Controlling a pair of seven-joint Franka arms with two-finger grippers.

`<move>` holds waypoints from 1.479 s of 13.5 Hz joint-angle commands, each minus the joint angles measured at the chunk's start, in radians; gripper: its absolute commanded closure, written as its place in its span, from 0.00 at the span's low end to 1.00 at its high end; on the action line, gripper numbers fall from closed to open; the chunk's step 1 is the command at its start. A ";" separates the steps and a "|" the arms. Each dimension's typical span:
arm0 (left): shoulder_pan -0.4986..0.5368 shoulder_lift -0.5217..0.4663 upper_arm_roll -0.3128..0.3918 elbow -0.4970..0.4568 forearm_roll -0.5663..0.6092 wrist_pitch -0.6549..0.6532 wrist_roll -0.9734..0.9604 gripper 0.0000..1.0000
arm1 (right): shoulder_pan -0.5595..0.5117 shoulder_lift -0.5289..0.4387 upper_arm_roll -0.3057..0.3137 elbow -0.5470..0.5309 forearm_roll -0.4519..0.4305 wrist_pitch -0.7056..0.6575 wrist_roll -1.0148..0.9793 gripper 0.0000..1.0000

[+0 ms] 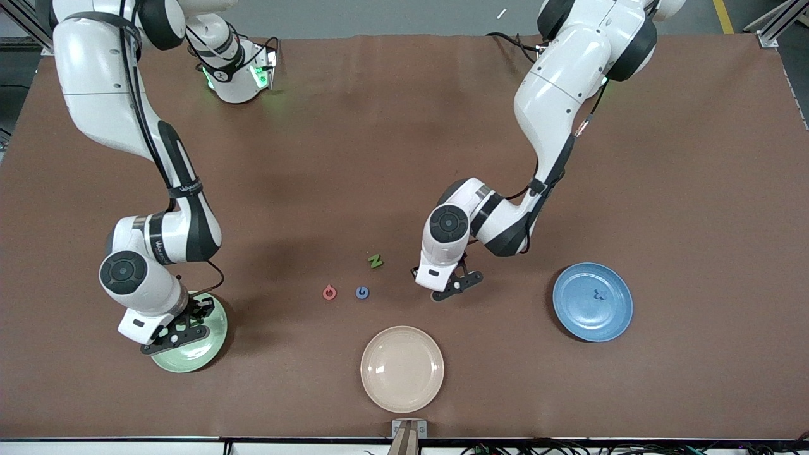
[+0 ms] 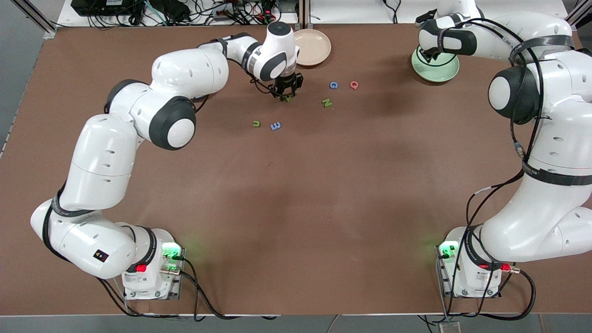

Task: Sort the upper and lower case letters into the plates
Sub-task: 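Place p on blue plate with the left gripper while the right gripper grasps Q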

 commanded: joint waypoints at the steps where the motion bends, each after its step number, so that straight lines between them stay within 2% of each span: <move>1: -0.018 0.016 0.011 0.020 0.005 -0.015 -0.029 0.64 | -0.018 -0.011 0.014 -0.015 -0.013 0.011 -0.002 0.58; 2: -0.017 0.015 0.011 0.020 0.005 -0.032 -0.029 0.83 | -0.020 -0.001 0.014 -0.013 -0.016 0.017 -0.002 0.43; 3: -0.017 0.016 0.012 0.020 0.010 -0.053 -0.029 0.95 | -0.015 -0.001 0.014 -0.013 -0.018 0.020 0.004 0.26; 4: -0.009 0.007 0.013 0.020 0.013 -0.061 -0.027 0.99 | -0.018 -0.001 0.014 -0.012 -0.018 0.020 0.006 0.18; 7: 0.053 -0.057 0.014 0.020 0.019 -0.182 0.044 1.00 | -0.014 -0.011 0.018 0.022 0.013 0.011 0.033 0.15; 9: 0.151 -0.109 0.013 0.008 0.021 -0.246 0.190 1.00 | 0.040 -0.014 0.026 0.056 0.057 -0.002 0.192 0.15; 12: 0.282 -0.163 0.013 -0.015 0.036 -0.351 0.397 0.99 | 0.138 -0.009 0.028 0.067 0.060 -0.009 0.421 0.15; 13: 0.322 -0.200 0.013 -0.066 0.042 -0.351 0.466 0.95 | 0.173 -0.009 0.032 0.067 0.062 -0.016 0.484 0.15; 15: 0.396 -0.256 0.009 -0.175 0.100 -0.334 0.606 0.94 | 0.210 -0.003 0.073 0.065 0.073 -0.013 0.620 0.15; 17: 0.446 -0.270 0.006 -0.251 0.117 -0.263 0.656 0.94 | 0.254 0.006 0.104 0.061 0.135 -0.010 0.717 0.13; 19: 0.480 -0.260 0.005 -0.299 0.117 -0.169 0.669 0.74 | 0.313 0.023 0.104 0.051 0.143 -0.010 0.753 0.13; 20: 0.480 -0.258 0.005 -0.302 0.114 -0.150 0.667 0.52 | 0.322 0.032 0.104 0.041 0.142 -0.007 0.763 0.13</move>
